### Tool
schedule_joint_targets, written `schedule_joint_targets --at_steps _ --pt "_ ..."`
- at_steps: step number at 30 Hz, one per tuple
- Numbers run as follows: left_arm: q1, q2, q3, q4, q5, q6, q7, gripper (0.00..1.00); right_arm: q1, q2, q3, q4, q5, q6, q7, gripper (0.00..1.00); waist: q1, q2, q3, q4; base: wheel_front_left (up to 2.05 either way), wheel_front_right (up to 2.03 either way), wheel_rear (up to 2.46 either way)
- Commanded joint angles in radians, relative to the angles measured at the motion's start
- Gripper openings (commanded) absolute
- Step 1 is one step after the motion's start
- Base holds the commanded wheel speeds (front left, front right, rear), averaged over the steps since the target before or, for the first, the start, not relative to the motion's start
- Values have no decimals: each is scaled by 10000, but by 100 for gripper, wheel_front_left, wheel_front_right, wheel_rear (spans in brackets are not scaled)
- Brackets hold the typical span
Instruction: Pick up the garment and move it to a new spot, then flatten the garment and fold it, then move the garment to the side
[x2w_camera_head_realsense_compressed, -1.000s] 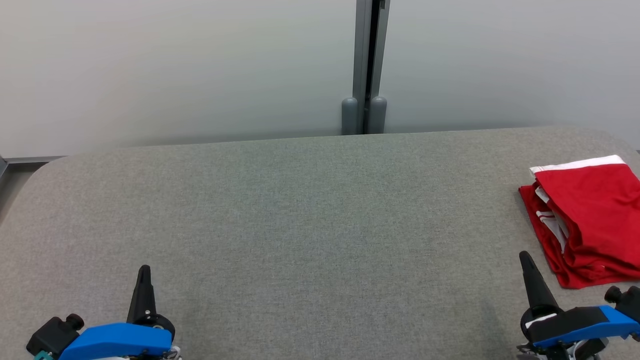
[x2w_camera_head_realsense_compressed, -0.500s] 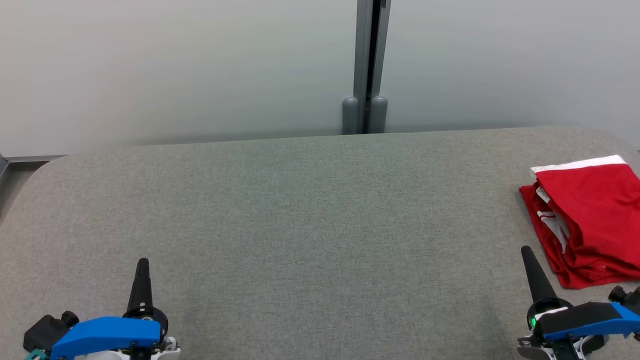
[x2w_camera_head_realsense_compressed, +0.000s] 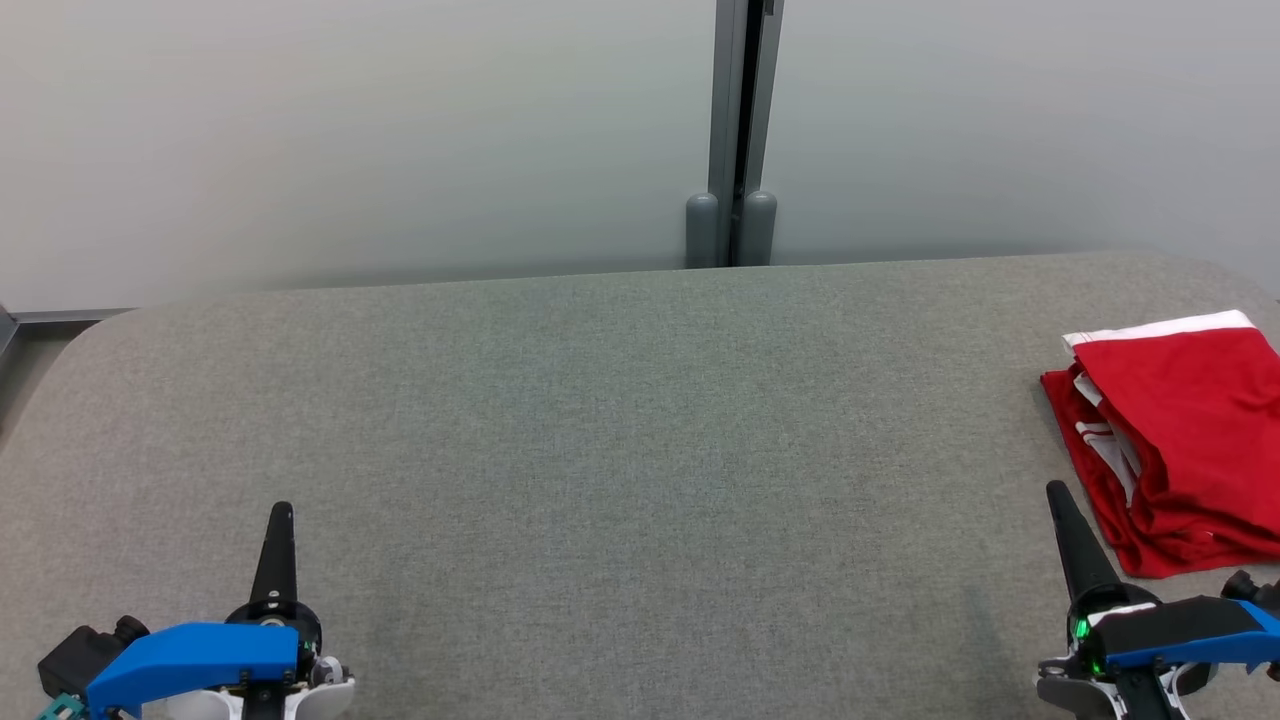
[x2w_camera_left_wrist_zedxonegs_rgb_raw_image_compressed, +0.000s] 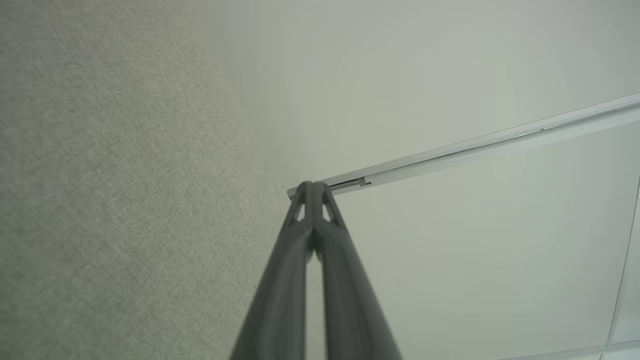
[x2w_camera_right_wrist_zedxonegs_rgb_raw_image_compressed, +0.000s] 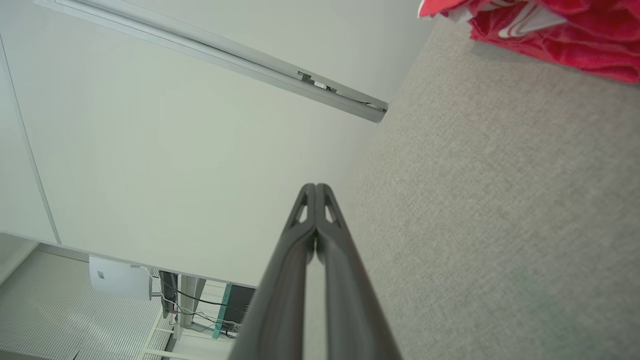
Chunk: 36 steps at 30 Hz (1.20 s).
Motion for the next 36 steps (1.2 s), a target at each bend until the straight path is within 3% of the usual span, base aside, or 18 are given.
schedule_joint_targets --at_steps 1,36 --pt "-224 -7 46 -116 -219 -76 66 0 -190 22 -38 -71 256 3 67 0 0 0 1 2 0 0 0" --pt "-477 -46 282 -284 -2727 -109 763 0 -348 92 -190 -32 2937 4 450 0 0 0 34 43 0 0 0"
